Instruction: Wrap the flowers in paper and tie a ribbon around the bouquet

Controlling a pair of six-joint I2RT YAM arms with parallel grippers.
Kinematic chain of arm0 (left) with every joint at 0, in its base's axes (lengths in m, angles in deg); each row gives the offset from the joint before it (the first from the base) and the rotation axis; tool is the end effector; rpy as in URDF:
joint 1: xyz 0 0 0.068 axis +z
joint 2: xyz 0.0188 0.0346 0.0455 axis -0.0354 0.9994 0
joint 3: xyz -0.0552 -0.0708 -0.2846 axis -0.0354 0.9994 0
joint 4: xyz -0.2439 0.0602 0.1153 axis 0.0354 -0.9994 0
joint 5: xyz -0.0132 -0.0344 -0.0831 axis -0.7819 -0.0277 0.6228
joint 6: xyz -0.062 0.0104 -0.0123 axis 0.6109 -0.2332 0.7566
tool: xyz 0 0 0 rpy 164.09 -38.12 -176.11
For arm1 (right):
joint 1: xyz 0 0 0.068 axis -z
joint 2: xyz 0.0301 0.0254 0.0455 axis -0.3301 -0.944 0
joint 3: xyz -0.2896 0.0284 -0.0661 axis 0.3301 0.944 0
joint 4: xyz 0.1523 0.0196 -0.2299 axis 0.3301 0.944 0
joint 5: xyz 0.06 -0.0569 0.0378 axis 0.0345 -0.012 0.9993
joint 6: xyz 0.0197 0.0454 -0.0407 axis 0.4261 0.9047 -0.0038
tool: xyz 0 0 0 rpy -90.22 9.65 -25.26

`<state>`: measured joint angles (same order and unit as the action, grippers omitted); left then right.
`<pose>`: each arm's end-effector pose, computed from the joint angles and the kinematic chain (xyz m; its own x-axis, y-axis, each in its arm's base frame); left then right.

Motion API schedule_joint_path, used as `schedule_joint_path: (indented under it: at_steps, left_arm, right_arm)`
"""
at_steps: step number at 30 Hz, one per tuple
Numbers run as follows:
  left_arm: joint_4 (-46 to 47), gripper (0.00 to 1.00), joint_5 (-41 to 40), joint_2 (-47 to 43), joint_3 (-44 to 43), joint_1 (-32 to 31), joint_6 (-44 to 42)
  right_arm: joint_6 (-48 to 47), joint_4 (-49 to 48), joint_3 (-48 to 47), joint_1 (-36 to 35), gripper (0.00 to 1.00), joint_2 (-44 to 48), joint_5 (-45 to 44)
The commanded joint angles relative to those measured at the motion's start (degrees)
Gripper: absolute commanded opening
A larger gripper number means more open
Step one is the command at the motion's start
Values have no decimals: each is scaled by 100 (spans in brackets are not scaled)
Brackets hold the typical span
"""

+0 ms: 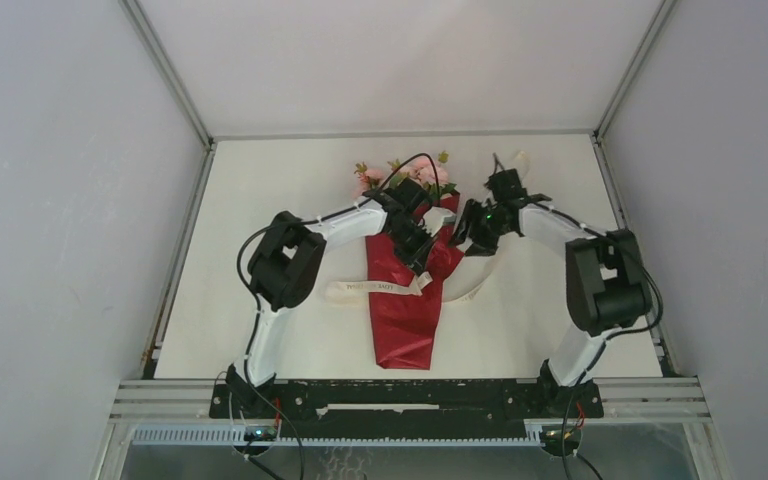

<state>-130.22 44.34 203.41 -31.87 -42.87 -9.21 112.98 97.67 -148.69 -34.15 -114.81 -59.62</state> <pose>0.3482 -0.3334 0.1630 -0.6127 0.6836 -0.3966 0.7838 0.4616 -0.4154 0.3518 0.1147 0.1748 -0.9615 0.2233 -0.1600 0.1063 0.8396 0.5327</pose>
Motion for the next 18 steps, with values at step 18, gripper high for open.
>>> schedule_joint_path:
  at_steps: [18]
  left_arm:
    - [190,0,138,109,61,17,2]
  right_arm:
    - [-1116,1958,-4034,1859,90,-2361,-2872]
